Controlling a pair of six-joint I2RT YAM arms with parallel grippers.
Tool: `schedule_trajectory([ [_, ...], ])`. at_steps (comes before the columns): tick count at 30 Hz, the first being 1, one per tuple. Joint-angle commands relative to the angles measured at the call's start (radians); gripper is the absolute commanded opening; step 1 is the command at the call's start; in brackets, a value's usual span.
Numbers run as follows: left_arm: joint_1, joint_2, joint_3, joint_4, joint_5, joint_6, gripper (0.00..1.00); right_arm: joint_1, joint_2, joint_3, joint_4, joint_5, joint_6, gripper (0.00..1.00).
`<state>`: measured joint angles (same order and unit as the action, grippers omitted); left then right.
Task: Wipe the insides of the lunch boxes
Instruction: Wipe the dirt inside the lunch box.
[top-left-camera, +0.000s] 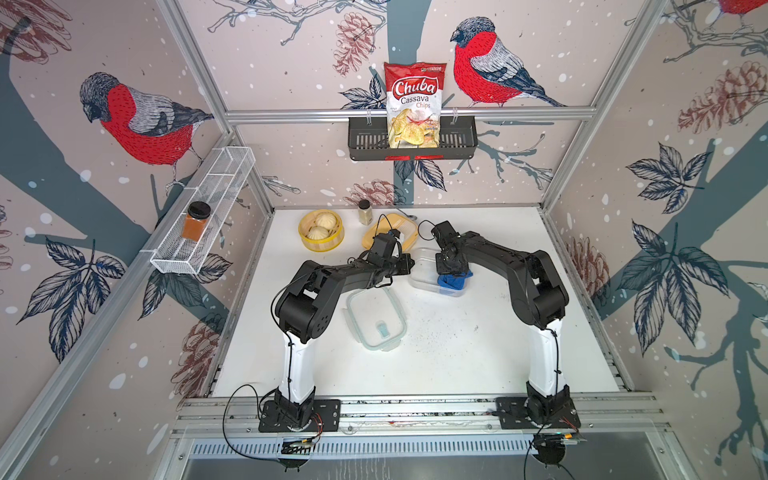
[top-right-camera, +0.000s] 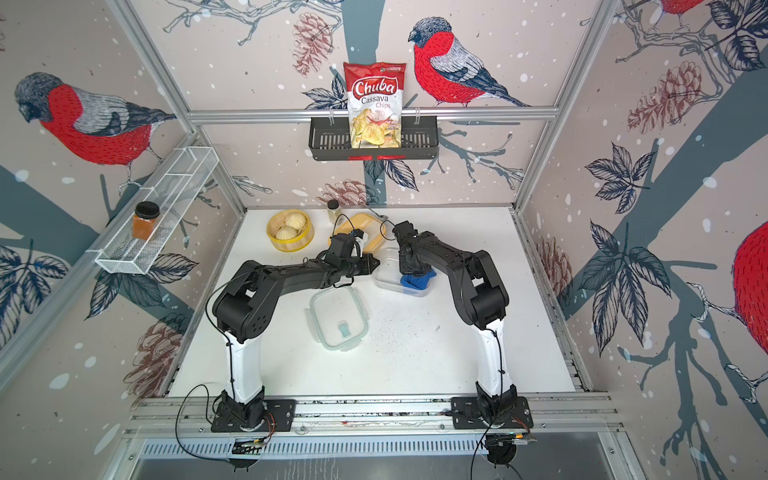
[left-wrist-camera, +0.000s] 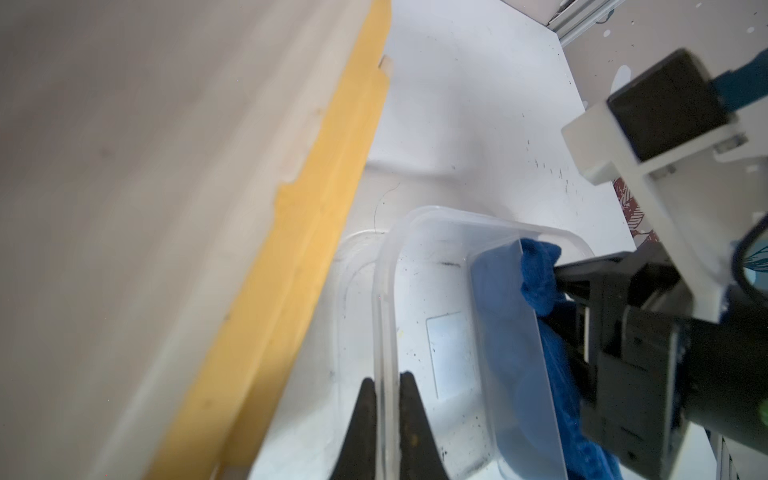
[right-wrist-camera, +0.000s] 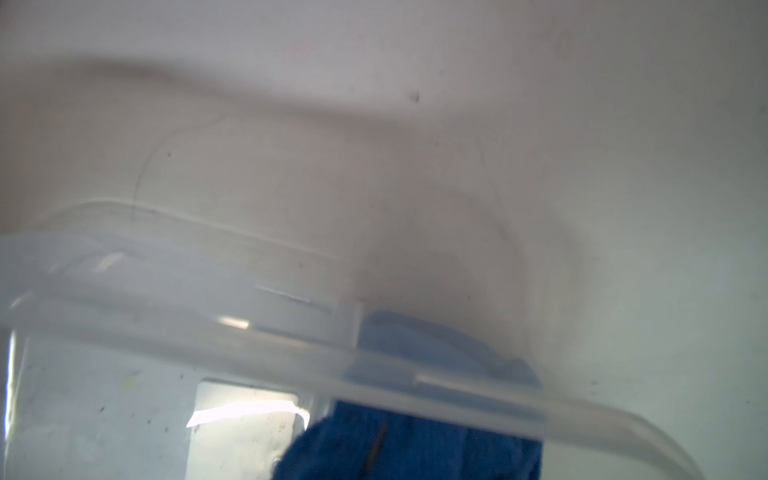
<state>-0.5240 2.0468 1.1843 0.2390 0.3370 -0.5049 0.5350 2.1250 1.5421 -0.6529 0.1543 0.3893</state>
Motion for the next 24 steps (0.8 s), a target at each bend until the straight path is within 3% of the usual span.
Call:
schedule_trajectory([
  [1,0.001,0.033,-0.023,-0.265,0.023,0.065,0.00,0.026,0.009,-0.023,-0.180,-0.338,-0.013,0.00],
  [13,-0.001,0.015,-0.026,-0.254,0.008,0.054,0.00,0.053,0.039,-0.105,-0.134,-0.302,-0.018,0.00],
  [24,0.000,0.002,-0.042,-0.239,-0.013,0.035,0.00,0.030,-0.133,-0.188,-0.060,-0.297,-0.011,0.00],
])
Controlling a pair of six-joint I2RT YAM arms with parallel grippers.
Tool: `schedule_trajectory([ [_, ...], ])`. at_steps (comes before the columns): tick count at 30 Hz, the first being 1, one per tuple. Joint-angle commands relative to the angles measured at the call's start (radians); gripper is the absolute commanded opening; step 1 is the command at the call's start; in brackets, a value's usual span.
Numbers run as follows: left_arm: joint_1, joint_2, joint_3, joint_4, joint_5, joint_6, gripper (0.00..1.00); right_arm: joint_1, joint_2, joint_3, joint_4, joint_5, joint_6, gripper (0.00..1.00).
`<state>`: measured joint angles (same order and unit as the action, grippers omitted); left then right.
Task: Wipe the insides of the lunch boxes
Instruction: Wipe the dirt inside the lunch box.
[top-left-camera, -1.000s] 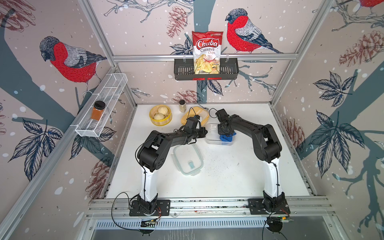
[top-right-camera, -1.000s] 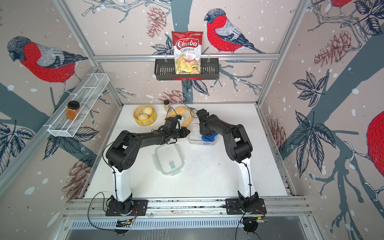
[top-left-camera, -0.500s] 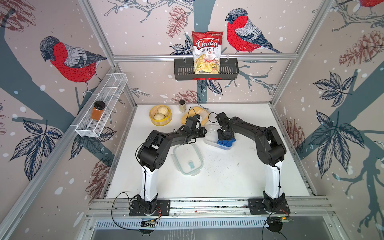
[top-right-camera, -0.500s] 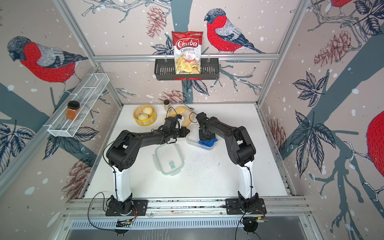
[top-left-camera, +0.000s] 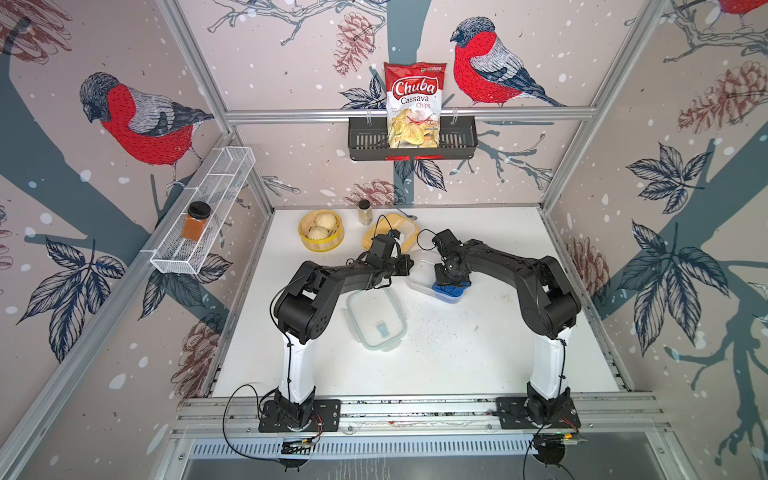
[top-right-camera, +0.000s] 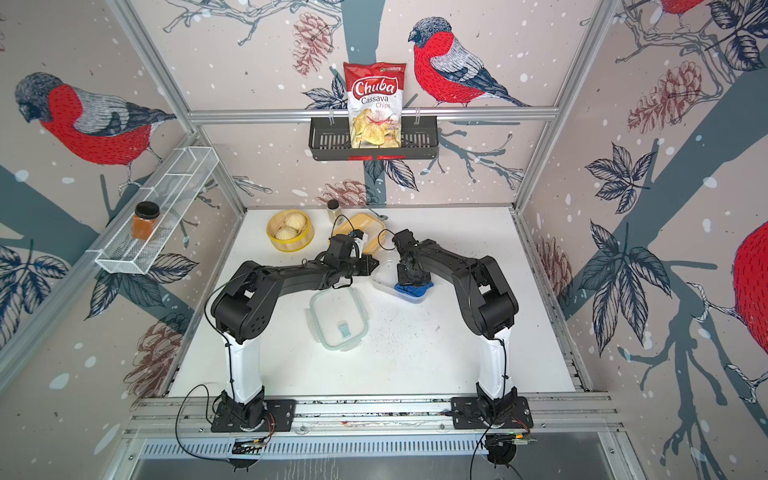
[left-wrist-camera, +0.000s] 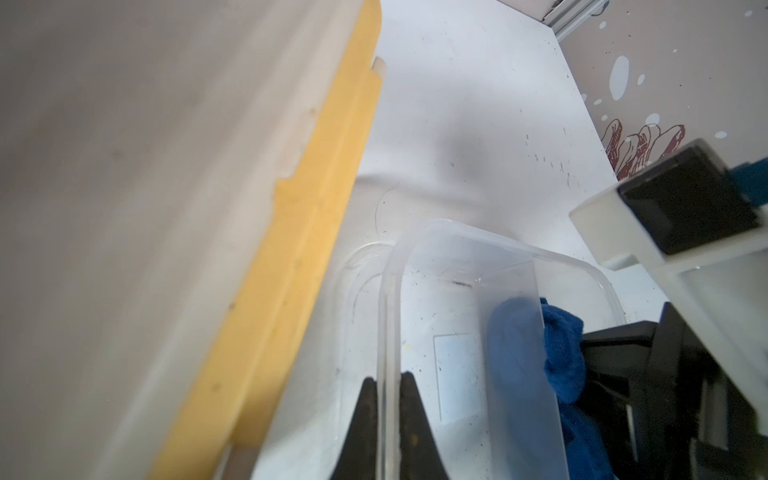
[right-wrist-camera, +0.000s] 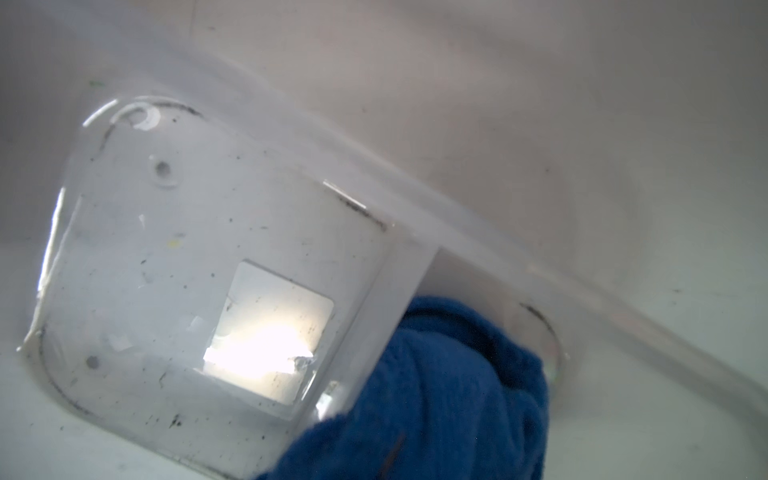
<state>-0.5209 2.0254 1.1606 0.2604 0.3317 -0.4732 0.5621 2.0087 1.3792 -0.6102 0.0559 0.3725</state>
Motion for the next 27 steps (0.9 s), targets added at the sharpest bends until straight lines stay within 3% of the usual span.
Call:
schedule_trajectory([
  [1,-0.004,0.024,-0.019,-0.261,-0.008,0.001,0.00,0.000,-0.041,-0.021,-0.093,-0.197,0.010,0.00],
  [10,-0.004,0.018,-0.008,-0.273,-0.022,-0.004,0.00,-0.057,-0.137,0.025,-0.158,-0.142,-0.027,0.00],
  [16,-0.003,0.004,-0.024,-0.258,-0.017,-0.027,0.00,-0.135,-0.276,0.064,-0.136,-0.161,-0.009,0.00],
  [27,-0.043,-0.007,-0.009,-0.227,-0.011,-0.088,0.00,-0.103,-0.389,0.291,-0.165,-0.219,0.025,0.00],
])
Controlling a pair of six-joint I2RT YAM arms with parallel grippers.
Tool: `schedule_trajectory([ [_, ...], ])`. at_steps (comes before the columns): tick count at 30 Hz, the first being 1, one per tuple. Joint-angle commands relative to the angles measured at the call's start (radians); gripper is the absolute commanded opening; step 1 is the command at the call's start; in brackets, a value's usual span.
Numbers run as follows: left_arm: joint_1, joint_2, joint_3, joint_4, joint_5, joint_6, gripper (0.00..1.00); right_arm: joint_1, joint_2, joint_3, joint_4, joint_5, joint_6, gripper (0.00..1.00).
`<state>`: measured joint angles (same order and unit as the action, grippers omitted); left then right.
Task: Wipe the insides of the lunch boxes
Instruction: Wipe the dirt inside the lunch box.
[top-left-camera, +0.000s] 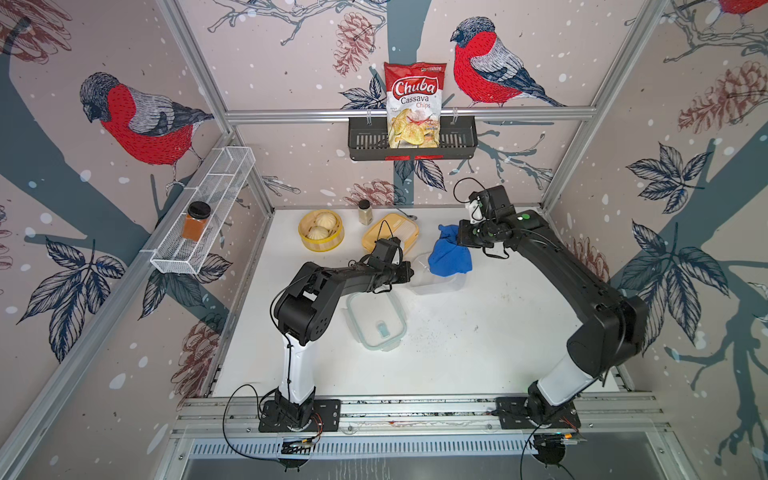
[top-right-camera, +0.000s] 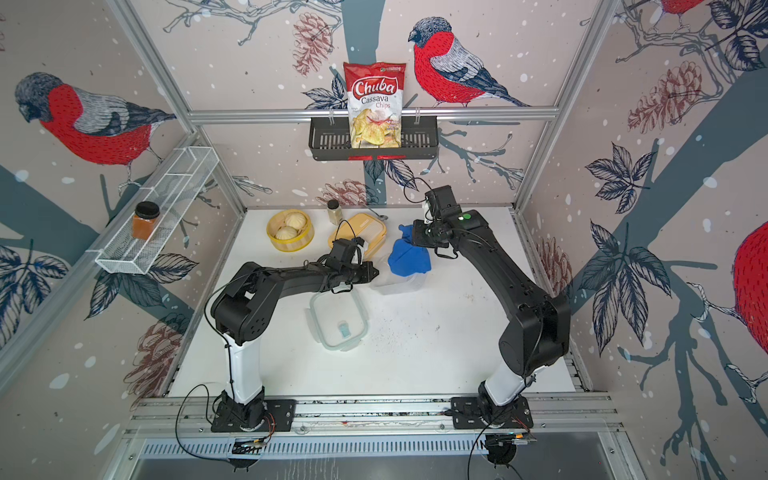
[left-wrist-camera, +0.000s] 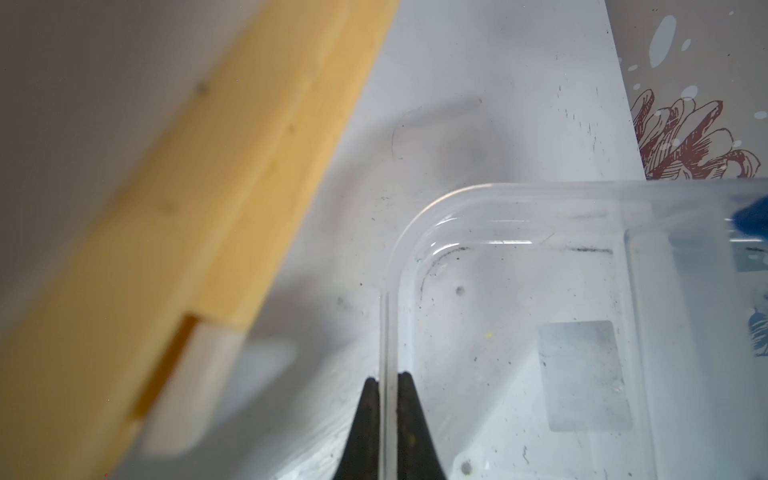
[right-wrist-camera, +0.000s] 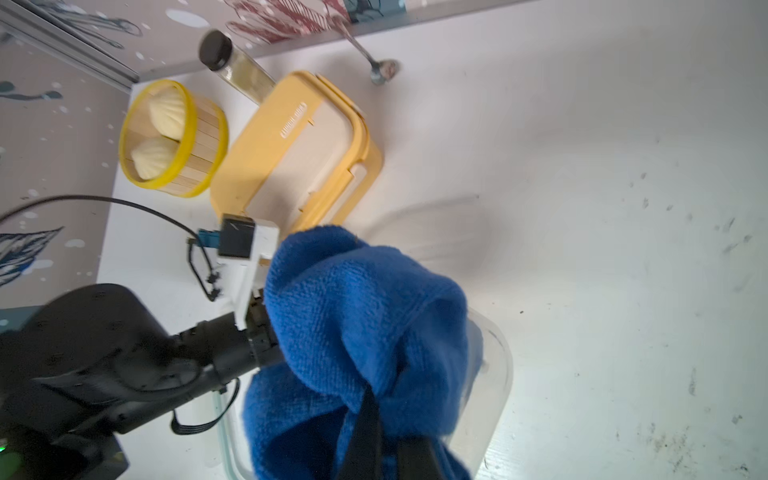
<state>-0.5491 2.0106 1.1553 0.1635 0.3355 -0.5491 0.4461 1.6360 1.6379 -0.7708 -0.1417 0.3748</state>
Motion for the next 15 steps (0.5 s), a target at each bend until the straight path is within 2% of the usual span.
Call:
schedule_trajectory([
  [1,-0.019,0.008,-0.004,-0.125,-0.013,-0.018,0.00,0.019,-0.024,0.045,0.009,-0.019,0.029,0.00],
  [6,-0.040,-0.001,-0.005,-0.110,-0.020,-0.042,0.00,0.025,-0.033,0.050,0.079,0.014,0.075,0.00],
  [15,-0.058,-0.003,0.012,-0.130,-0.032,-0.039,0.00,0.096,0.118,-0.015,0.135,0.013,0.084,0.00],
])
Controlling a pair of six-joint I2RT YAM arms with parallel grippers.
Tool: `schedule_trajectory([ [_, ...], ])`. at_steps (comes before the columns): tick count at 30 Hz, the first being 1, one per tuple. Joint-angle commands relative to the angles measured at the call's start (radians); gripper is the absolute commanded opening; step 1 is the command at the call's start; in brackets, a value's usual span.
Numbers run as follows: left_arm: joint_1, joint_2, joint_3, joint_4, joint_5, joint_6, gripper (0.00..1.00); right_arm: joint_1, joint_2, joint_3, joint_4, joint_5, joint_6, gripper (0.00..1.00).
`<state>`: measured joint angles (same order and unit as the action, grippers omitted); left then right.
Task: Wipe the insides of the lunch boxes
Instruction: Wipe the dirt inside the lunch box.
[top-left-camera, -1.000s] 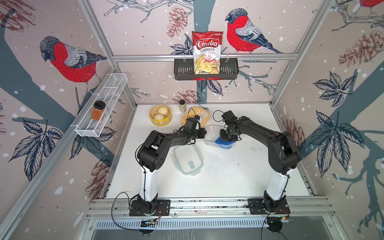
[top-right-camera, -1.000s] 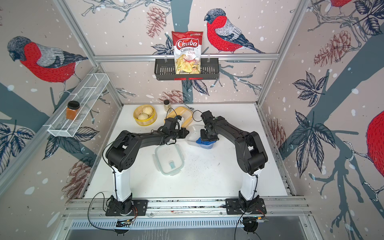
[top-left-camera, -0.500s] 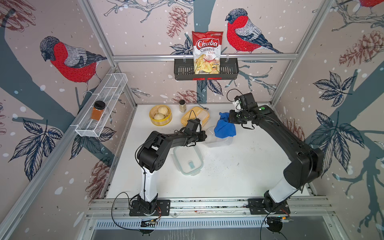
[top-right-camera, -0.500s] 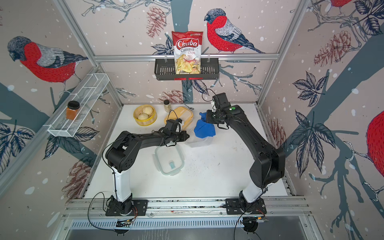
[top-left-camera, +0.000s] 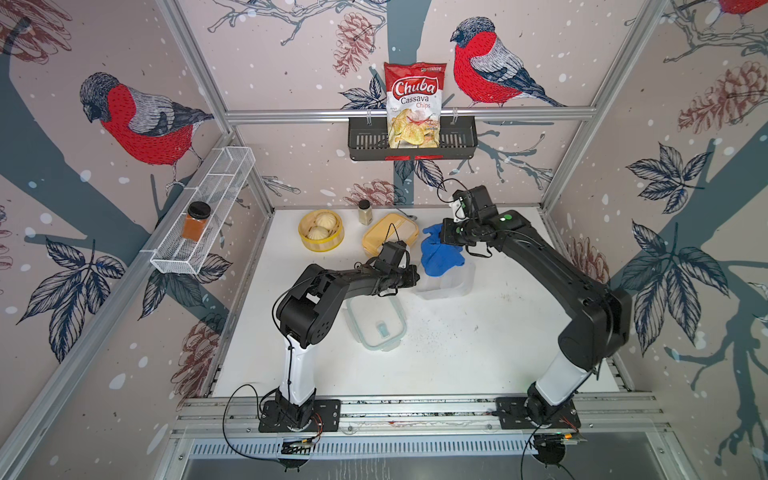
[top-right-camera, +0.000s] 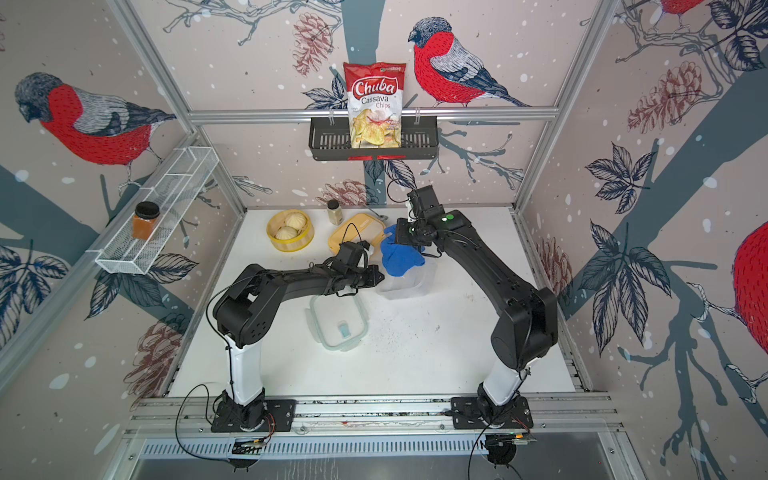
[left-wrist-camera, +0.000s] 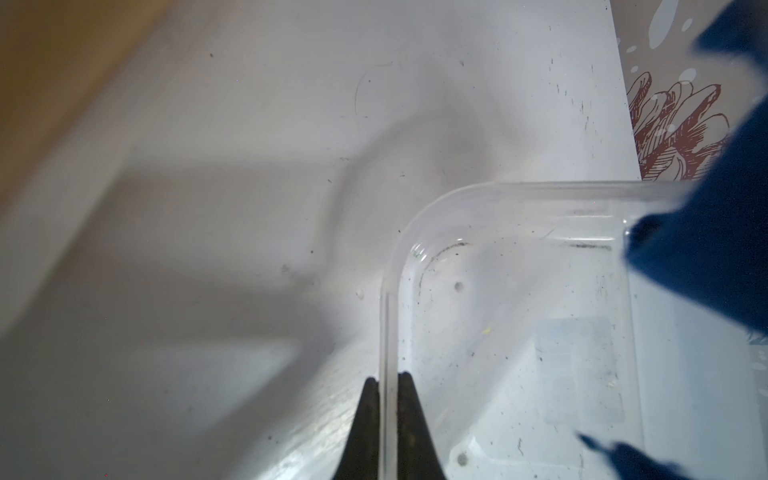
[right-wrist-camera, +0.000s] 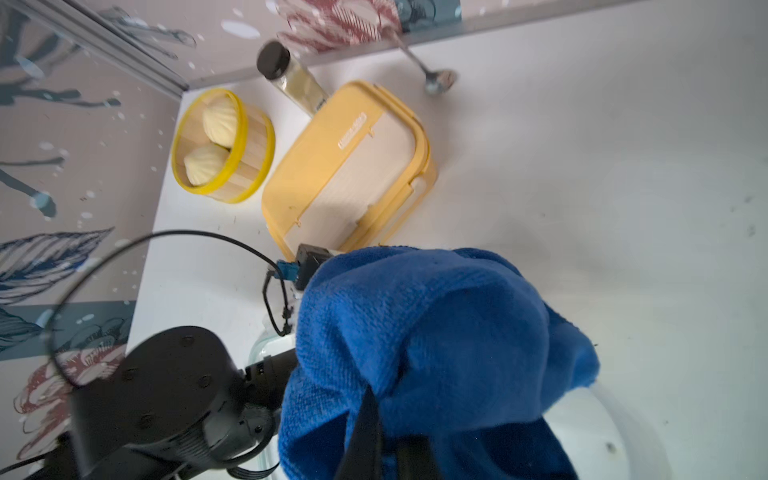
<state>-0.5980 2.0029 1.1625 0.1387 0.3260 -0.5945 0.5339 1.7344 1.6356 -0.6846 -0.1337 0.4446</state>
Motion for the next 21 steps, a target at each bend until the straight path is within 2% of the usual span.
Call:
schedule_trajectory([
  [1,-0.012,0.004,0.007,-0.112,-0.030,0.011,0.00,0.011,0.029,-0.012,0.051,0.006,0.013,0.00],
  [8,-0.013,-0.034,0.003,-0.103,-0.027,0.001,0.00,0.025,0.091,-0.049,0.026,0.014,-0.010,0.00],
  [15,-0.012,-0.095,0.007,-0.123,-0.038,0.007,0.00,0.037,0.139,-0.159,0.015,0.124,-0.027,0.00],
  [21,-0.013,-0.128,0.004,-0.121,-0.062,0.008,0.00,0.051,0.147,-0.230,0.050,0.077,-0.037,0.00],
])
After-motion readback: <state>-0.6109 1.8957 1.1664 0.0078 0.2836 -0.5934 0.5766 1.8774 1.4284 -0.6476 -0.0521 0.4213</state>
